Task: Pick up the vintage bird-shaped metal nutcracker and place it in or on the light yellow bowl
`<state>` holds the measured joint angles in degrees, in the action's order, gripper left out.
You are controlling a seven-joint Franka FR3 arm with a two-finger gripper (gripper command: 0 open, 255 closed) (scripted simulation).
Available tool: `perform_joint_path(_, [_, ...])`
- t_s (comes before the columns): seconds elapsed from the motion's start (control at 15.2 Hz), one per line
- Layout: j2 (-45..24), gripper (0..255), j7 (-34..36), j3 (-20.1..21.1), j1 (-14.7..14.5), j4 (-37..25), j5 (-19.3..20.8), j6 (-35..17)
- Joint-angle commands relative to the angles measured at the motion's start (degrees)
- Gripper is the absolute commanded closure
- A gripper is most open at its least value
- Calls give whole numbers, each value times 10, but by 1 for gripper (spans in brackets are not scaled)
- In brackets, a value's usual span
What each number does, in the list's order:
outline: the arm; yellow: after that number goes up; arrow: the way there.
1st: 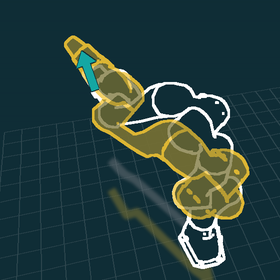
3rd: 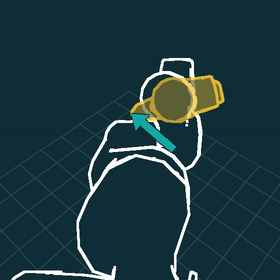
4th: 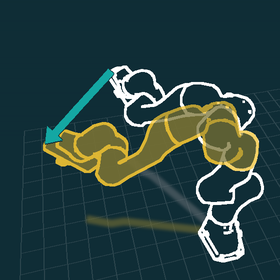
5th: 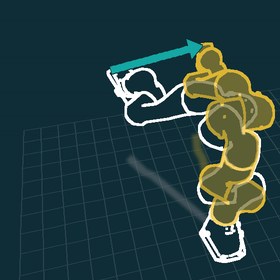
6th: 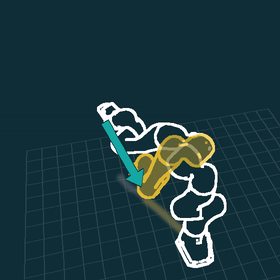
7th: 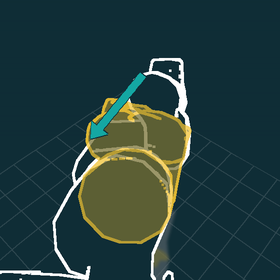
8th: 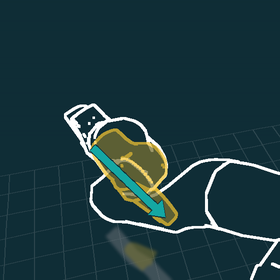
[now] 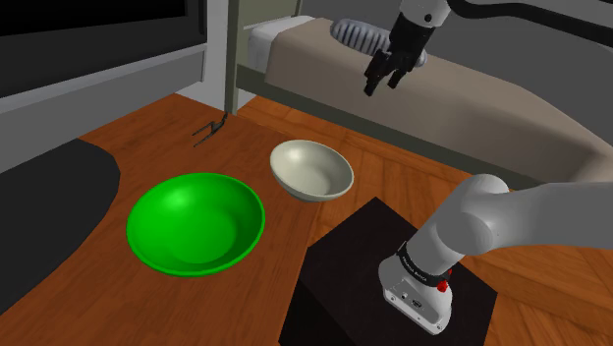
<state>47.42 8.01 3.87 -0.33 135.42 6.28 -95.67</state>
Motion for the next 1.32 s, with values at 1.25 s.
perform_joint_path(1.25, [-290, 0, 528, 287, 78, -123, -58, -131])
